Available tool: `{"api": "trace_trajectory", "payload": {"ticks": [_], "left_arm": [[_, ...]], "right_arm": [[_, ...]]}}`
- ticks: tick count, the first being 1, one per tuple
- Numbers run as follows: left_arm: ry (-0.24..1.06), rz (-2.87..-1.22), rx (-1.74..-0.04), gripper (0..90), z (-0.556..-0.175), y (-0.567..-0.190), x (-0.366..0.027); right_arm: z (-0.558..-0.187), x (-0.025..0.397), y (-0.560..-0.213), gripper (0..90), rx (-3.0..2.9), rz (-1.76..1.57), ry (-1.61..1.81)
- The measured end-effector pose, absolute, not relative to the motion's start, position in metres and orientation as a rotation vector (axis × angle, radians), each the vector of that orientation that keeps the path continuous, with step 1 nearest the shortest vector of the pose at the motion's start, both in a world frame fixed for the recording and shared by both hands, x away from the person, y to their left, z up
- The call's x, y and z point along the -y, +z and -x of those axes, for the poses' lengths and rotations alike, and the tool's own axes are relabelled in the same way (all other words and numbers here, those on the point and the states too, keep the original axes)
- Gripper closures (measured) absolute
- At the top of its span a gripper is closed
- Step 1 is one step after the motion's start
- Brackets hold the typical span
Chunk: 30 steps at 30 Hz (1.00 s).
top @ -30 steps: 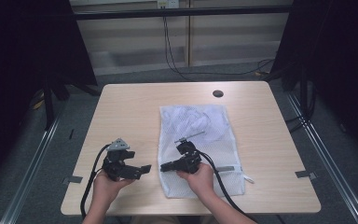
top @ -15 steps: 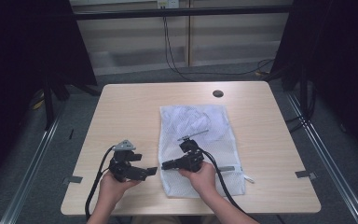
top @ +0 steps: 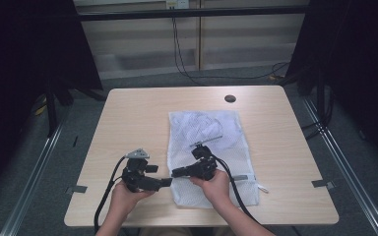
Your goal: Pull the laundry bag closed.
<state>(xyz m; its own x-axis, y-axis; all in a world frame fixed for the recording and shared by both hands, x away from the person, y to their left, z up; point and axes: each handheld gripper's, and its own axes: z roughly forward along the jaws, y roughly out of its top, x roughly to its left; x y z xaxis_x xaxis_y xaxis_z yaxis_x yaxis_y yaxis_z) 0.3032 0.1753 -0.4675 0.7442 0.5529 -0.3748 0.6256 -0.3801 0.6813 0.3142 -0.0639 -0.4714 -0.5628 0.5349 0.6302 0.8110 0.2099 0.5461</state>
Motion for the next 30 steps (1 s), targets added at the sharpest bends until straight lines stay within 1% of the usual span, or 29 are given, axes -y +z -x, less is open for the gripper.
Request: {"api": "trace_trajectory", "payload": {"ticks": [4, 17, 30], "left_arm": [[-0.142, -2.065, -0.875, 17.1, -0.305, -0.469, -0.172], [-0.266, -2.065, -0.834, 33.3, -0.308, -0.476, -0.160], [-0.347, -2.053, -0.824, 48.8, -0.310, -0.480, -0.152]], "right_arm": [[-0.314, 0.065, -0.469, 86.2, 2.184, 1.260, -1.297], [-0.313, 0.067, -0.464, 86.2, 2.179, 1.259, -1.325], [-0.312, 0.068, -0.464, 86.2, 2.171, 1.262, -1.337]]}}
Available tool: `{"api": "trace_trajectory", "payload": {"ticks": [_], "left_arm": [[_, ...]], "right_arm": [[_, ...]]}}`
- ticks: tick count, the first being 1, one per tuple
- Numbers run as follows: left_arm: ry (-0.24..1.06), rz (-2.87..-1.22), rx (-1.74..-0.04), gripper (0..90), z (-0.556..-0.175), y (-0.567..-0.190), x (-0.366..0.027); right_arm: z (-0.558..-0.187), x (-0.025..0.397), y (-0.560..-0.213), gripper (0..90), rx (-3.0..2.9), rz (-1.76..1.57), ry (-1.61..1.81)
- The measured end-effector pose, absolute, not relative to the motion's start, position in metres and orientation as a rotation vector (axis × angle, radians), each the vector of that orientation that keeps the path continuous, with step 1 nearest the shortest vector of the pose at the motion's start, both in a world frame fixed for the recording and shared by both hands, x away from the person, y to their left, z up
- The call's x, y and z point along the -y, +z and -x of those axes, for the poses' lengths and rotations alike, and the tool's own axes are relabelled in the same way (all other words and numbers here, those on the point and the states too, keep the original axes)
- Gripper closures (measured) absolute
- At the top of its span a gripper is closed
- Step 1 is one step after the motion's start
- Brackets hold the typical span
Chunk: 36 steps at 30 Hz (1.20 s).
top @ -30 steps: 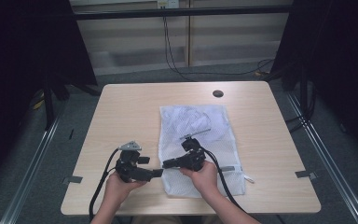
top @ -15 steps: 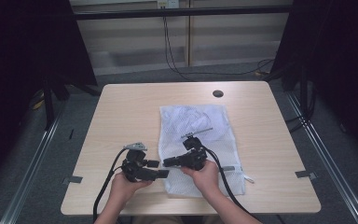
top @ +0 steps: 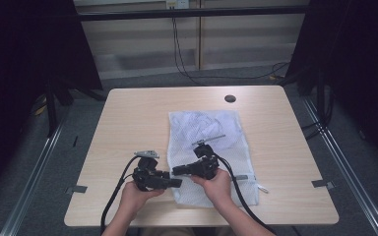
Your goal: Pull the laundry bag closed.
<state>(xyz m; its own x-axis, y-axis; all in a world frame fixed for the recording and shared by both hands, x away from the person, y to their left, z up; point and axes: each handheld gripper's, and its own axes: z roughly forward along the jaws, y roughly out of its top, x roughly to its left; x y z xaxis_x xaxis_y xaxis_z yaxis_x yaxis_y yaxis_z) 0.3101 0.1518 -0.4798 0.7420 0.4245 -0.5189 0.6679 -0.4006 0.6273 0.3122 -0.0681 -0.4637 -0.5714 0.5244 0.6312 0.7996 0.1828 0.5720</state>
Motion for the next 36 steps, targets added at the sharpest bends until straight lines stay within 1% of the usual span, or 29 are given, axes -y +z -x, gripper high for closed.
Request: {"api": "trace_trajectory", "payload": {"ticks": [4, 7, 17, 18, 21, 24, 28, 36], "left_arm": [[-0.364, -2.060, -0.814, 55.0, -0.3116, -0.4813, -0.1506], [-0.380, -2.036, -0.824, 60.6, -0.3115, -0.4813, -0.1496], [-0.416, -2.014, -0.869, 69.1, -0.3139, -0.4838, -0.1489], [-0.422, -2.012, -0.874, 70.7, -0.3139, -0.4837, -0.1489], [-0.430, -2.018, -0.880, 79.1, -0.3147, -0.4839, -0.1504], [-0.461, -2.008, -0.924, 85.6, -0.3156, -0.4837, -0.1512], [-0.479, -1.996, -0.971, 87.6, -0.3155, -0.4837, -0.1504], [-0.475, -1.989, -0.958, 88.1, -0.3159, -0.4811, -0.1524]], "right_arm": [[-0.3118, 0.0687, -0.4631, 86.1, 2.167, 1.264, -1.341], [-0.3116, 0.0695, -0.4621, 86.2, 2.161, 1.269, -1.342], [-0.3110, 0.0699, -0.4618, 86.2, 2.163, 1.265, -1.354], [-0.3110, 0.0699, -0.4618, 86.1, 2.162, 1.266, -1.353], [-0.3110, 0.0700, -0.4616, 86.1, 2.157, 1.269, -1.351], [-0.3110, 0.0704, -0.4615, 86.1, 2.154, 1.267, -1.351], [-0.3110, 0.0702, -0.4620, 86.1, 2.155, 1.269, -1.350], [-0.3106, 0.0727, -0.4609, 86.3, 2.159, 1.260, -1.354]]}}
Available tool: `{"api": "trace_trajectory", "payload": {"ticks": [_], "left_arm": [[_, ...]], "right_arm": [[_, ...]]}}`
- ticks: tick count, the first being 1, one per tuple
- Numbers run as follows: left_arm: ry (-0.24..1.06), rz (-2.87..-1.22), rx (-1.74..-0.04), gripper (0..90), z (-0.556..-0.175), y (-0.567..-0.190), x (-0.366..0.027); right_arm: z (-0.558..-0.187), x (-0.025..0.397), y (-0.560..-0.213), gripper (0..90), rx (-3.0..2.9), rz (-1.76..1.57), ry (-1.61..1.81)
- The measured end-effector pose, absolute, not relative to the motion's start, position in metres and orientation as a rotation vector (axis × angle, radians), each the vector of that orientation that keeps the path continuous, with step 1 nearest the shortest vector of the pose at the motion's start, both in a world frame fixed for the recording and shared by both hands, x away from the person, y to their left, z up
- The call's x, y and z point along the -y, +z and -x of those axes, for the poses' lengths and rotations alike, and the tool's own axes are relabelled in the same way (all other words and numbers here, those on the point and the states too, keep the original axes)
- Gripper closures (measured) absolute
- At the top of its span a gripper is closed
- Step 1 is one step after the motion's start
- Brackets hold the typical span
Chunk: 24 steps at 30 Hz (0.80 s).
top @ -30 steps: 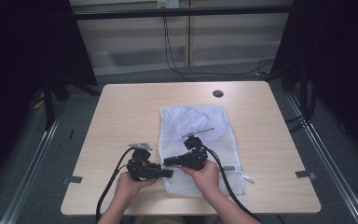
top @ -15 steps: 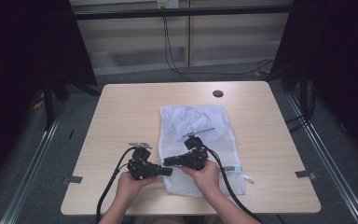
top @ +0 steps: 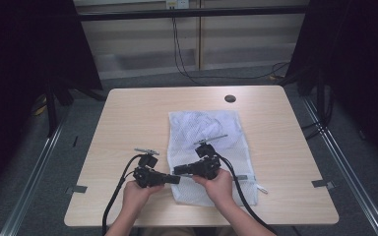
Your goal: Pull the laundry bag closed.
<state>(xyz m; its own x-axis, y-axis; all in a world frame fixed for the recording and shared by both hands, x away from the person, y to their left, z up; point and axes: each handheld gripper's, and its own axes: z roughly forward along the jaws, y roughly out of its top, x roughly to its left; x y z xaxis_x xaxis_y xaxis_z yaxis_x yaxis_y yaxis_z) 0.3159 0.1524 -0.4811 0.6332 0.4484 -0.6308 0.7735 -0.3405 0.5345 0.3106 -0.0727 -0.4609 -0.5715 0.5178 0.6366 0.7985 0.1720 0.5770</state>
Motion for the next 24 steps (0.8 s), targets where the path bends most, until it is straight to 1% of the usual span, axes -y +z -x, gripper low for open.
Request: {"api": "trace_trajectory", "payload": {"ticks": [24], "left_arm": [[-0.455, -1.978, -0.992, 88.4, -0.316, -0.479, -0.156]], "right_arm": [[-0.312, 0.087, -0.463, 86.5, 2.171, 1.298, -1.331]]}}
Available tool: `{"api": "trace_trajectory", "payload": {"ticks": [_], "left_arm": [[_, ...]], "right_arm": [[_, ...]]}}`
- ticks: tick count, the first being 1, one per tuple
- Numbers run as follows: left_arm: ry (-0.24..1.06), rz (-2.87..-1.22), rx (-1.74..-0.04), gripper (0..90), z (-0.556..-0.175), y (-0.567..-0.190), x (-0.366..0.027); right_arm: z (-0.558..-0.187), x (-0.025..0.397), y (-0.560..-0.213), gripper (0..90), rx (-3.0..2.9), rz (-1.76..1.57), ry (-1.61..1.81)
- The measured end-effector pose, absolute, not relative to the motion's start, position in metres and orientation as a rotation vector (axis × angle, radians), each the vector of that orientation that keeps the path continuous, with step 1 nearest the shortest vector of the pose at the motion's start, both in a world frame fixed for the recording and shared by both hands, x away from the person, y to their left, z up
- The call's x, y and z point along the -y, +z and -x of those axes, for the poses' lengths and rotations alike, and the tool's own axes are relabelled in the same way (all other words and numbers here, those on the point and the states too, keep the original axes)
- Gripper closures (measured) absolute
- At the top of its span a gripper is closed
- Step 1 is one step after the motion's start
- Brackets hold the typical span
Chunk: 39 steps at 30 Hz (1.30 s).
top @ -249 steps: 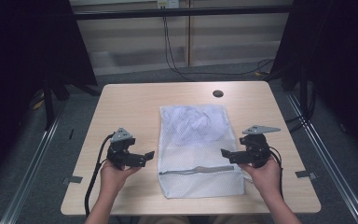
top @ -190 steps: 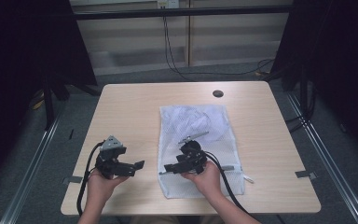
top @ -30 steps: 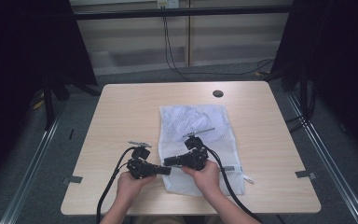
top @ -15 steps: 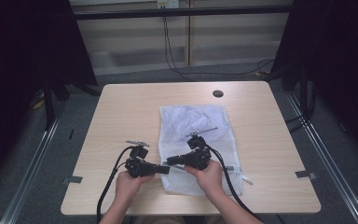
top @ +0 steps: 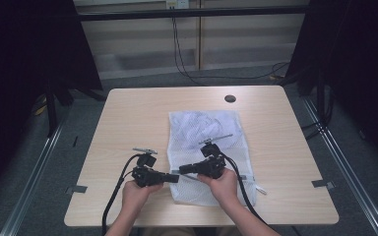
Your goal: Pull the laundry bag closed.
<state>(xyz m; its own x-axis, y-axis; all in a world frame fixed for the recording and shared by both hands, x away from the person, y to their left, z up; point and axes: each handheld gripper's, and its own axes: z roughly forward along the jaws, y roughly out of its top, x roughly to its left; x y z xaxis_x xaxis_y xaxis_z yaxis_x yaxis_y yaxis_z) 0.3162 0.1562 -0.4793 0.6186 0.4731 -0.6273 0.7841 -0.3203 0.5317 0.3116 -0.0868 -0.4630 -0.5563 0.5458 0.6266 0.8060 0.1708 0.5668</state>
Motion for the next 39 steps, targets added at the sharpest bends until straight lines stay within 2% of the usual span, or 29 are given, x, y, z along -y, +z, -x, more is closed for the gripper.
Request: {"api": "trace_trajectory", "payload": {"ticks": [39], "left_arm": [[-0.446, -1.977, -1.018, 88.4, -0.316, -0.479, -0.158]], "right_arm": [[-0.313, 0.104, -0.470, 86.5, 2.154, 1.323, -1.302]]}}
